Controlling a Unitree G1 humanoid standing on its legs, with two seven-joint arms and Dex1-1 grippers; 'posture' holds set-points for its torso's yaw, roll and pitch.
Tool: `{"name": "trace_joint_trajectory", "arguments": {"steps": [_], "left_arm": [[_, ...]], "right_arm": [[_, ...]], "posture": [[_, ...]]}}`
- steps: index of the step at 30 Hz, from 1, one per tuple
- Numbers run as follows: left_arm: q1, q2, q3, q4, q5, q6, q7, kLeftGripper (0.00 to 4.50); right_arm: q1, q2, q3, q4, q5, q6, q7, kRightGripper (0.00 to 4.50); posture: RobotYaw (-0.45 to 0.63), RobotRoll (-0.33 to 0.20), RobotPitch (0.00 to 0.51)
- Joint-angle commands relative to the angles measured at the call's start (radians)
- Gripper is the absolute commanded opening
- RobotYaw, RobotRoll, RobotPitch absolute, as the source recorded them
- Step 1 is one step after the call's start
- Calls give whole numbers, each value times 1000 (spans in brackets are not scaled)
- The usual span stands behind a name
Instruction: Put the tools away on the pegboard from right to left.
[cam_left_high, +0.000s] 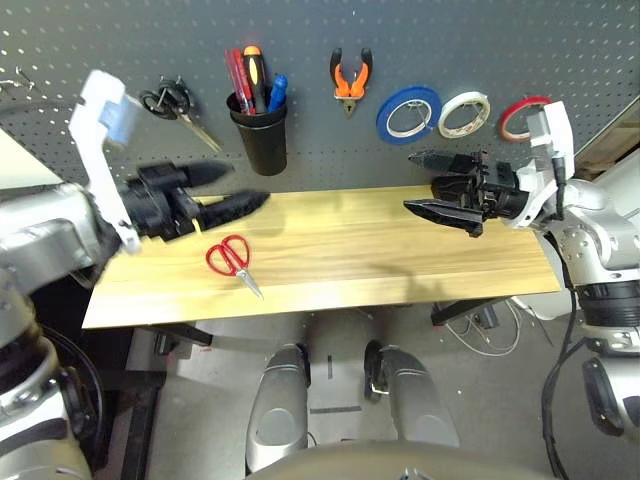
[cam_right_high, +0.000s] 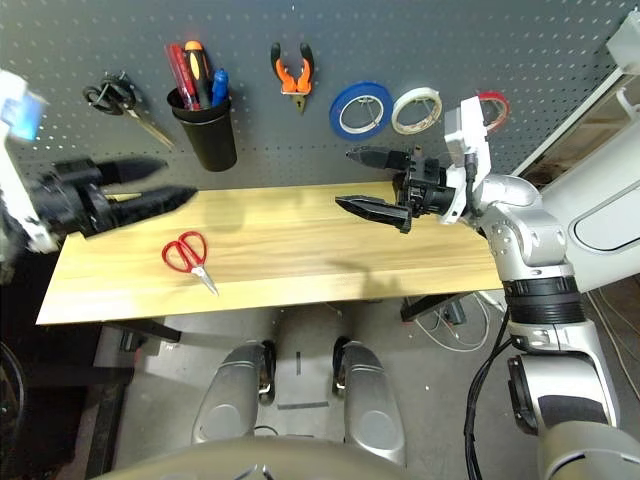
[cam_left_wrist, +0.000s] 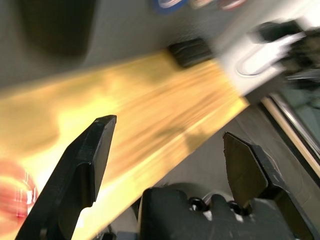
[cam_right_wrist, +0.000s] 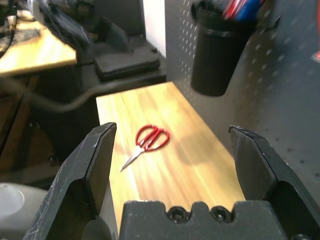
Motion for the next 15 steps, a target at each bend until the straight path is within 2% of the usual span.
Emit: {"name": "trace_joint_trajectory", "arguments": {"steps": [1, 7, 15], "left_arm": [[95, -43, -107, 45, 177, -155, 59, 4482], [179, -173, -215, 287, 466, -450, 169, 4482], [110, -256, -205, 510, 605, -588, 238, 4482]], "right_arm": [[45, 11, 63, 14, -87, -49, -22, 4500], [144, 52, 107, -53, -151, -114, -78, 4500], [224, 103, 163, -121, -209, -182, -142, 4500]], "posture": [[132, 0, 199], [87, 0, 236], [23, 0, 282]]}}
